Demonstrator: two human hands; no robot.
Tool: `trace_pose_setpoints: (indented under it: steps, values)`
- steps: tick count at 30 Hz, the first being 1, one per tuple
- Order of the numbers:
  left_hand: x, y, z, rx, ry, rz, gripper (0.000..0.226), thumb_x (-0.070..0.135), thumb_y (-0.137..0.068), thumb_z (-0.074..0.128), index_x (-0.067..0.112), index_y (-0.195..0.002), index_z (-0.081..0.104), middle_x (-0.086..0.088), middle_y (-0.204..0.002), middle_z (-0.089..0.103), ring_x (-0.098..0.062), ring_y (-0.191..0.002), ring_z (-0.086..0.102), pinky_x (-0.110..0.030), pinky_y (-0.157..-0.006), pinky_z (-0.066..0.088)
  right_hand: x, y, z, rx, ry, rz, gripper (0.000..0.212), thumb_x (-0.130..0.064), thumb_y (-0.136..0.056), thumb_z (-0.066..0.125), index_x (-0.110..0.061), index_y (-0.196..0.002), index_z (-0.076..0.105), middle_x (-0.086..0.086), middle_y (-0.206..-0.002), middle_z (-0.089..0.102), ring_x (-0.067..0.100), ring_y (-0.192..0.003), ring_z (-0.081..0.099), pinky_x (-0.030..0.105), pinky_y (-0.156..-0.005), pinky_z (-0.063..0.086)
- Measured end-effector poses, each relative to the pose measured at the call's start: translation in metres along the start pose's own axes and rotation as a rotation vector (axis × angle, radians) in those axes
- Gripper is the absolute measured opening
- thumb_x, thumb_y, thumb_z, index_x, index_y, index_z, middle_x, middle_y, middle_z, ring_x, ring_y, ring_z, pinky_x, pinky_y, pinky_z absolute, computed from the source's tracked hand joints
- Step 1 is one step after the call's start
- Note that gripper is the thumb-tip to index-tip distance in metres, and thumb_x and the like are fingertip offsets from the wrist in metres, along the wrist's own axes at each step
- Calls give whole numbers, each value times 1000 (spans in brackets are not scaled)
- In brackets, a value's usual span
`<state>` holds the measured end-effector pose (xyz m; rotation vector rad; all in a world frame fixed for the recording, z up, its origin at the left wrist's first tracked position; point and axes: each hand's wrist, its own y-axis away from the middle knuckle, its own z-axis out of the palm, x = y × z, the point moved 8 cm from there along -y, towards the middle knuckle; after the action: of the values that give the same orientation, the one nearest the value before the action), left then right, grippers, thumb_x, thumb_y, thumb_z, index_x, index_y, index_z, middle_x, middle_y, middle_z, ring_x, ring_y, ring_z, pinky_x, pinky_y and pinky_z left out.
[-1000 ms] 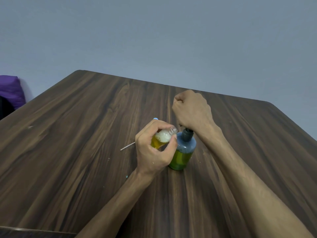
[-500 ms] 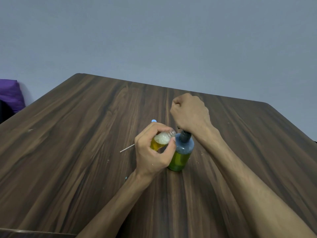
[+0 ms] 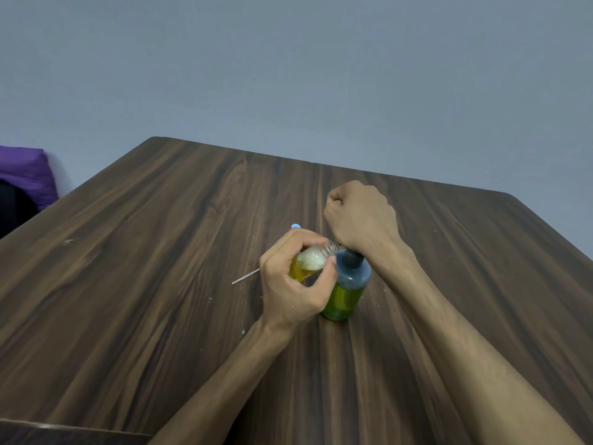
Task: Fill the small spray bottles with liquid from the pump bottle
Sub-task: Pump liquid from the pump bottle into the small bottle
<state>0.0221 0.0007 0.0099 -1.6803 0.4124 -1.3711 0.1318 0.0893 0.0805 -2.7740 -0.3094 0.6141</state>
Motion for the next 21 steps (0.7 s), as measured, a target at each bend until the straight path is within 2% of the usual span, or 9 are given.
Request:
trace_pose_setpoints:
  steps: [5,9,13,18,21]
  values:
    - [-1,0,-2,6,9,-3,12,6,-78,74,-2,-87,71,-3,-86,71,-19,-79,69,-28,-71,51,-1,-3,-12,75,-22,-21,26,-9,-80,44,-14,-55,42,-2,-51,48,20,-50,46,29,-52,33]
    - [0,-1,-2,9,-4,-1,12,1,-76,76,-1,-87,71,-3,-85,71,-20,-77,68,-26,-71,51,-1,-1,-2,24,9,-4,23,-9,-79,44,-13,-57,46,-1,-56,49,21,-54,41,32,-53,30]
    - [0,0,-2,9,-3,1,11,1,-76,75,-2,-87,71,-3,-86,72,-19,-79,69,-26,-72,51,0,-2,-12,90,-19,-13,23,-9,-79,45,-13,-56,43,-2,-53,47,19,-51,39,31,-52,32]
    - [0,-1,-2,13,-3,-2,12,0,-75,76,-2,-86,71,-3,-85,72,-20,-78,69,-28,-71,52,-4,-2,-4,26,21,-7,23,-9,-78,44,-13,-55,39,-2,-53,42,20,-52,34,32,-52,30]
    - [-1,0,-2,15,-5,-2,13,-3,-74,77,-2,-86,71,-4,-85,72,-21,-79,69,-28,-71,52,-1,-3,-12,86,-12,-11,24,-9,-78,43,-14,-55,36,-2,-50,44,20,-50,40,31,-52,36]
